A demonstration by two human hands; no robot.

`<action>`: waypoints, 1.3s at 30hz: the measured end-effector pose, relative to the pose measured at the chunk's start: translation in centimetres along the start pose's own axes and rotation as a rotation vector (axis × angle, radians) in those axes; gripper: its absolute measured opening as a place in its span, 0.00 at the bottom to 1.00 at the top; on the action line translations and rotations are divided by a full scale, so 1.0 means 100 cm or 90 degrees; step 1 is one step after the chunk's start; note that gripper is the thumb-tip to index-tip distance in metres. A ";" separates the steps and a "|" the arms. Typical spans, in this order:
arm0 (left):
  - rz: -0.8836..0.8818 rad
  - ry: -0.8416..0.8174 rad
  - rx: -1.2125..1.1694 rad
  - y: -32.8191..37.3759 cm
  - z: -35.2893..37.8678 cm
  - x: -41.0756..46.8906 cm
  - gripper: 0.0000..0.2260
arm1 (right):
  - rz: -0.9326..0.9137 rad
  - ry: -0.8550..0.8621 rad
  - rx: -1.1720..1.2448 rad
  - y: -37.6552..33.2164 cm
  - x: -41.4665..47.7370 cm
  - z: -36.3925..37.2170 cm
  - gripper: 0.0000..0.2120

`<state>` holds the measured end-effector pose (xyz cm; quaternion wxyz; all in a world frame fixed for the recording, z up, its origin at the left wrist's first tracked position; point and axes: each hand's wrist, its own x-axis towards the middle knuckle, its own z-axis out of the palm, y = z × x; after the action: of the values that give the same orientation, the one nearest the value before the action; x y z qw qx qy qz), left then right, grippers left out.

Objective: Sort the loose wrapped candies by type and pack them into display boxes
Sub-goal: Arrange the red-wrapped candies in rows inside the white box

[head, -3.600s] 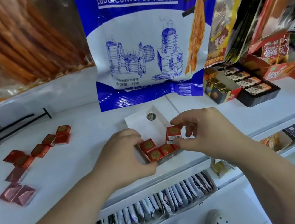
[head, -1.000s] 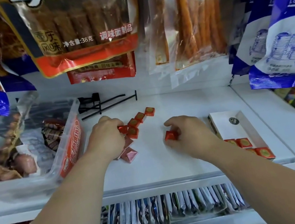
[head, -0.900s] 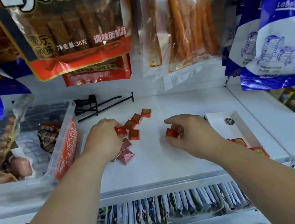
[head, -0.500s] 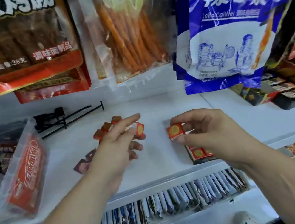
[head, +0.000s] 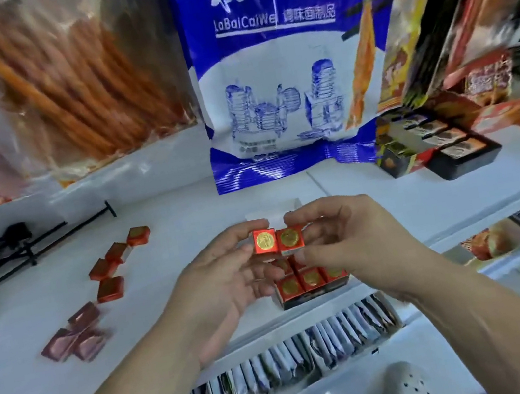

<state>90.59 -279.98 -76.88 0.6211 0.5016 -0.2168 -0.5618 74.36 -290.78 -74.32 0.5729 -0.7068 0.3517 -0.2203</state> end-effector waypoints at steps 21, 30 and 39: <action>0.007 -0.069 -0.052 -0.010 0.027 0.025 0.16 | -0.067 0.009 -0.039 0.015 0.004 -0.048 0.16; 0.012 -0.058 -0.022 -0.009 0.025 0.022 0.15 | -0.073 -0.012 -0.025 0.013 0.004 -0.043 0.17; 0.063 -0.070 0.041 -0.011 0.028 0.022 0.19 | -0.059 -0.007 0.012 0.019 0.005 -0.039 0.16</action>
<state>88.30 -282.95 -77.37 0.6187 0.4785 -0.2932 -0.5498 71.46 -293.88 -75.20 0.5704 -0.7181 0.3133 -0.2464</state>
